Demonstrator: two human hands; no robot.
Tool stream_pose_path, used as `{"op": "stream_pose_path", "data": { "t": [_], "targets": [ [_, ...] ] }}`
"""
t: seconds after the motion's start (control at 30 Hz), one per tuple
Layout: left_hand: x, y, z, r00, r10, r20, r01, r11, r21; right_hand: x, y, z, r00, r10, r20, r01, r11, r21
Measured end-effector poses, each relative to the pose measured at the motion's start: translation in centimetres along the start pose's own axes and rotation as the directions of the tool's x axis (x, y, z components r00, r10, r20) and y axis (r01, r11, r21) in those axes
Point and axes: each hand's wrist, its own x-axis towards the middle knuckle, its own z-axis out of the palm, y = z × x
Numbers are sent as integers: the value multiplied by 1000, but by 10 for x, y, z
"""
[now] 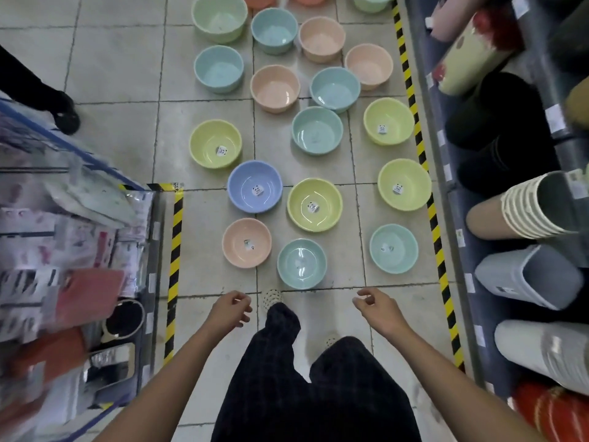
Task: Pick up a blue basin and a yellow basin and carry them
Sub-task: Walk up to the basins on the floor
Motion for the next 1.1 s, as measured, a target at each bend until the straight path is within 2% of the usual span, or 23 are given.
{"op": "stream_pose_path", "data": {
  "t": [0.2,0.4,0.6,0.73,0.83,0.9,1.0,1.1],
  "targets": [
    [82,51,-12,999,16,44,-20,995,101,73,-22,9,996,84,-4,-83,987,137],
    [184,52,15,999,-21,43,16,994,107,182,-21,46,987,152,44,-159,960,231],
    [309,12,72,987,-157,28,158,985,-62,298,23,108,983,159,89,-172,972,161],
    [400,-21,108,985,-169,-43,161,975,-152,372,63,151,983,181,25,-183,968,170],
    [465,-52,136,982,-170,-82,163,983,-83,428,95,179,980,181,-81,-163,969,184],
    [503,-74,157,984,-152,-98,156,987,32,466,113,198,977,186,-106,-167,971,170],
    [548,-101,185,993,-80,-88,104,941,323,518,138,225,977,209,-44,-204,974,103],
    [586,-123,212,995,-40,-96,80,890,448,566,159,249,966,254,37,-256,964,70]
  ]
}}
